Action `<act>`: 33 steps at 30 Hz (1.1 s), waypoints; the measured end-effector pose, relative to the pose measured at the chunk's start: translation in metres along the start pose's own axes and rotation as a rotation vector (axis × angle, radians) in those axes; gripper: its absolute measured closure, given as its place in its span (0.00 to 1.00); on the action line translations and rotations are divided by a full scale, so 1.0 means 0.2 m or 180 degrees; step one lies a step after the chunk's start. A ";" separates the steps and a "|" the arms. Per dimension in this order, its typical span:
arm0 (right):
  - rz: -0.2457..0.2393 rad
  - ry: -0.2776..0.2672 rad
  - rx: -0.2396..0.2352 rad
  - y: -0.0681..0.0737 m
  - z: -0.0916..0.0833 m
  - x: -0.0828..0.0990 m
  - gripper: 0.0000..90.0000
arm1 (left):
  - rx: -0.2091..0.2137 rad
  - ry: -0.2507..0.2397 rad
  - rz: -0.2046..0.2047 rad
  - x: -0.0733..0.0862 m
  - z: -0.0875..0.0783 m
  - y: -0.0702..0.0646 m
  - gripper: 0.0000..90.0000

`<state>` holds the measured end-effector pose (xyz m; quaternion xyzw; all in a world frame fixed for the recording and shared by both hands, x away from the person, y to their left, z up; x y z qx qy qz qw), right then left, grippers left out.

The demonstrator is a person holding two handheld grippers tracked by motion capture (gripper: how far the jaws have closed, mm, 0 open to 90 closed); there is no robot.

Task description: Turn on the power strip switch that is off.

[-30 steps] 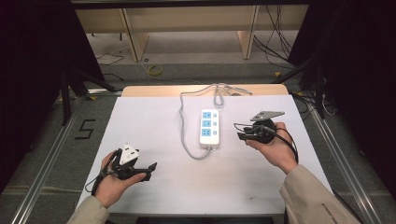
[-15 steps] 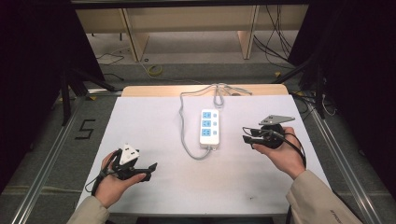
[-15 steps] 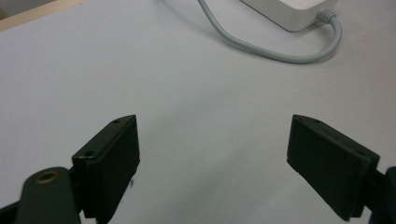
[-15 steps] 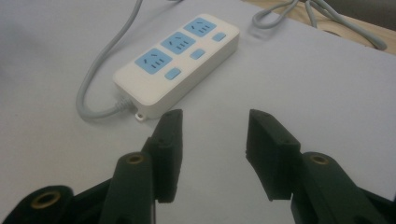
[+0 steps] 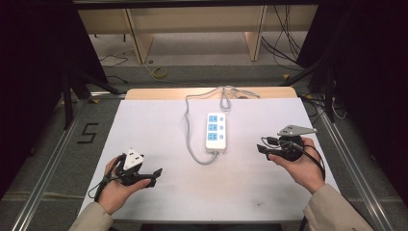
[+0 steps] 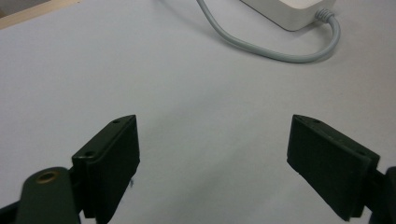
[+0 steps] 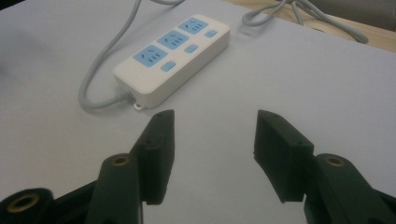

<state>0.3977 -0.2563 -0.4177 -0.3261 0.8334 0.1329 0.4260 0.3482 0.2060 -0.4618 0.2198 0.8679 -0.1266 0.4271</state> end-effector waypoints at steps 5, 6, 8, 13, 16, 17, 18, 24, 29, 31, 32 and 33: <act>0.0024 -0.0057 -0.0008 0.00 -0.02 0.04 0.51 | 0.0011 0.0003 0.0003 0.00 0.00 0.00 0.18; 0.0038 -0.0056 -0.0002 0.00 -0.03 0.05 0.50 | 0.0017 0.0003 0.0004 0.00 0.00 0.00 0.18; 0.0047 -0.0076 -0.0009 0.00 -0.04 0.07 0.49 | 0.0021 0.0009 0.0011 0.00 0.00 0.00 0.18; 0.0072 -0.0099 0.0002 0.01 -0.06 0.13 0.47 | 0.0024 0.0020 0.0017 0.00 0.00 0.00 0.18; 0.0086 -0.0132 0.0014 0.01 -0.07 0.15 0.45 | 0.0027 0.0017 0.0019 0.00 0.00 0.00 0.18; 0.0084 -0.0129 0.0027 0.01 -0.07 0.16 0.44 | 0.0026 0.0028 0.0031 0.00 0.00 0.00 0.18; 0.0096 -0.0143 0.0030 0.01 -0.07 0.17 0.44 | 0.0027 0.0028 0.0033 0.00 0.00 0.00 0.18; 0.0092 -0.0185 0.0039 0.01 -0.09 0.22 0.40 | 0.0035 0.0030 0.0036 0.00 0.00 0.00 0.18; 0.0101 -0.0177 0.0013 0.02 -0.10 0.24 0.39 | 0.0045 0.0026 0.0036 0.01 0.00 -0.01 0.18; 0.0080 -0.0194 0.0019 0.02 -0.10 0.25 0.39 | 0.0048 0.0029 0.0039 0.01 0.00 -0.01 0.18; 0.0081 -0.0202 0.0023 0.02 -0.10 0.25 0.39 | 0.0050 0.0031 0.0046 0.01 0.00 -0.01 0.18; 0.0079 -0.0208 0.0024 0.02 -0.11 0.26 0.39 | 0.0050 0.0031 0.0046 0.01 0.00 -0.01 0.18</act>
Point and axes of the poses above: each handheld gripper's, and its own axes: z roughly forward along the jaws, x roughly out of its underside, y roughly to its left, the point moved 1 cm from there along z, roughly forward along the jaws, and after that the axes turned 7 degrees about -z, right-handed, at the moved point
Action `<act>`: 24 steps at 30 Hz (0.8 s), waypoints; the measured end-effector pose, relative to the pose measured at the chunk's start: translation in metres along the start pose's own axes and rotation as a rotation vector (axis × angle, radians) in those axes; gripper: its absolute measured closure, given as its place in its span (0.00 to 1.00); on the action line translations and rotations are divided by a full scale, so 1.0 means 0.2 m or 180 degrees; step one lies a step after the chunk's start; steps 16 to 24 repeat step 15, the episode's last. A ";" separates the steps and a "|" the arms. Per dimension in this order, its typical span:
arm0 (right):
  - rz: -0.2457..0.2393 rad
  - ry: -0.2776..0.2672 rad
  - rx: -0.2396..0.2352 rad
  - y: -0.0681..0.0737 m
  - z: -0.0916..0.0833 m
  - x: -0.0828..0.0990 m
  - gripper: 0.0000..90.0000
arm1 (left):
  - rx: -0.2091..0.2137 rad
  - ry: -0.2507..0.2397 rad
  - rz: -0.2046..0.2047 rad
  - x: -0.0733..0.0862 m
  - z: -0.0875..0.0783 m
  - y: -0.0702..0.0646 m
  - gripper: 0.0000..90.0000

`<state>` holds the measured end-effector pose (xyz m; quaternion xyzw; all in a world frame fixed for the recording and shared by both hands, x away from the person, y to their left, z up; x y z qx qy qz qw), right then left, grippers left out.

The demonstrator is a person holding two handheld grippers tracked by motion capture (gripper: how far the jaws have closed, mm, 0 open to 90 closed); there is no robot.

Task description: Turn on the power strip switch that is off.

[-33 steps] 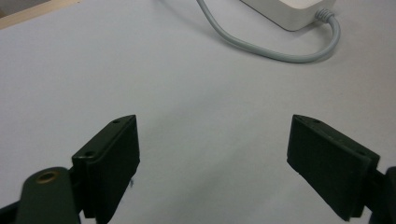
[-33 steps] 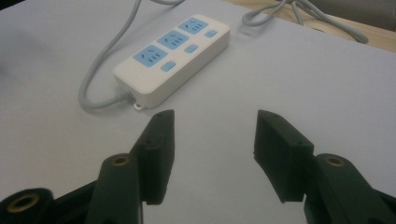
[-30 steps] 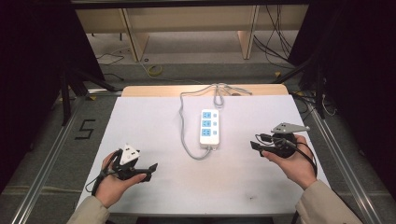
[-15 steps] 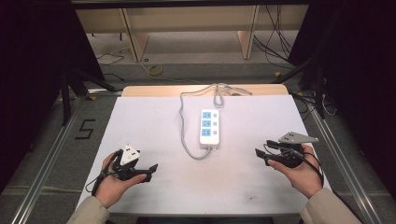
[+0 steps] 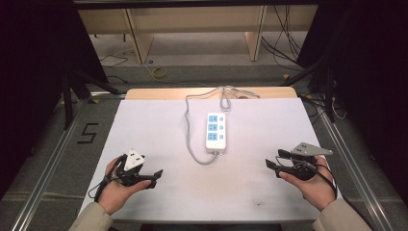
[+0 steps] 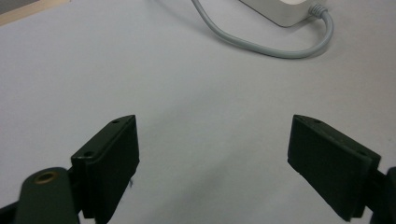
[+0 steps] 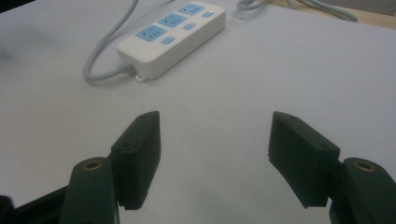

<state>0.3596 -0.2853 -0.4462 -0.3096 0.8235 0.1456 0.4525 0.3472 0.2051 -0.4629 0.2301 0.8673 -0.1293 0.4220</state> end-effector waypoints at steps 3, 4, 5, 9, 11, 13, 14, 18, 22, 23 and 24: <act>0.0018 -0.0007 0.0013 0.00 -0.01 0.01 0.38 | 0.0008 0.0004 0.0003 0.00 0.00 0.00 0.18; 0.0021 -0.0005 0.0013 0.00 -0.01 0.01 0.38 | 0.0008 0.0011 0.0010 0.00 0.00 0.00 0.18; 0.0027 -0.0001 0.0013 0.00 -0.01 0.01 0.38 | 0.0008 0.0012 0.0011 0.00 0.00 0.00 0.18; 0.0029 -0.0007 0.0017 0.00 -0.01 0.02 0.37 | 0.0003 0.0019 0.0014 0.00 0.00 0.00 0.18; 0.0028 -0.0020 0.0020 0.00 -0.01 0.02 0.37 | 0.0003 0.0025 0.0015 0.00 0.00 0.00 0.18; 0.0030 -0.0026 0.0024 0.00 -0.01 0.02 0.37 | 0.0004 0.0031 0.0017 0.00 0.01 0.00 0.18; 0.0031 -0.0028 0.0028 0.00 -0.01 0.02 0.37 | 0.0001 0.0044 0.0020 0.00 0.01 0.00 0.18; 0.0031 -0.0028 0.0027 0.00 -0.01 0.02 0.37 | 0.0007 0.0044 0.0022 0.00 0.01 0.00 0.18; 0.0031 -0.0028 0.0027 0.00 -0.01 0.02 0.37 | 0.0007 0.0044 0.0022 0.00 0.01 0.00 0.18; 0.0031 -0.0028 0.0027 0.00 -0.01 0.02 0.37 | 0.0007 0.0044 0.0022 0.00 0.01 0.00 0.18; 0.0031 -0.0028 0.0027 0.00 -0.01 0.02 0.37 | 0.0007 0.0044 0.0022 0.00 0.01 0.00 0.18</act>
Point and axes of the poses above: each handheld gripper's, and its own axes: z roughly forward along the jaws, x roughly out of its underside, y roughly to its left, the point moved 1 cm from there along z, roughly forward along the jaws, and after that the axes turned 7 degrees about -z, right-handed, at the moved point
